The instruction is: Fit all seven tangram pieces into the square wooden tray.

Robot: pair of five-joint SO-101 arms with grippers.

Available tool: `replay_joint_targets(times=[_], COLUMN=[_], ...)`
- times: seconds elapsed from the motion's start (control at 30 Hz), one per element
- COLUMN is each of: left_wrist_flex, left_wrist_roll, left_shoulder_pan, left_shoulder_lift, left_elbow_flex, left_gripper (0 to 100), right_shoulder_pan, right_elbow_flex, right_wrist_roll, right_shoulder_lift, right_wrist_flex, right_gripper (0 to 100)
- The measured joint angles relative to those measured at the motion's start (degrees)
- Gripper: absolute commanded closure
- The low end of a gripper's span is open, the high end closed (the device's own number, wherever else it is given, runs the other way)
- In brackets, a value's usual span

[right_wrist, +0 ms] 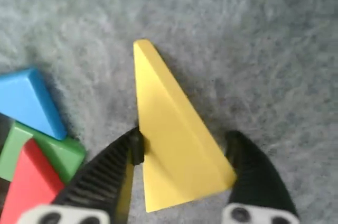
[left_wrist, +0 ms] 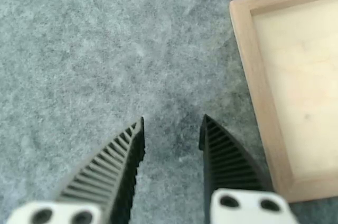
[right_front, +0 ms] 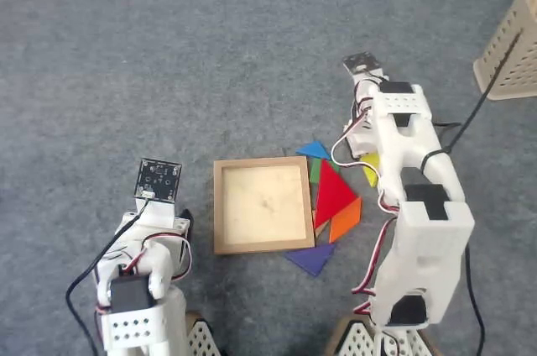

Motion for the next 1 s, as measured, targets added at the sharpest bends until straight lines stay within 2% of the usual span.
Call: replay_joint_targets(times=[0.03,1.0], left_wrist_flex=[0.0,0.0], left_wrist_roll=[0.0,0.0], left_shoulder_pan=[0.0,0.0], left_shoulder_lift=[0.0,0.0], left_elbow_flex=[0.0,0.0], left_gripper=[83,83], right_shoulder_pan=[0.0,0.79], right_elbow_flex=[0.18,1.23], right_wrist_roll=[-0.7,-3.78], right_shoulder_lift=[-0.18,-0.53], right_wrist_flex=[0.09,-0.09], right_gripper=[99.5,99.3])
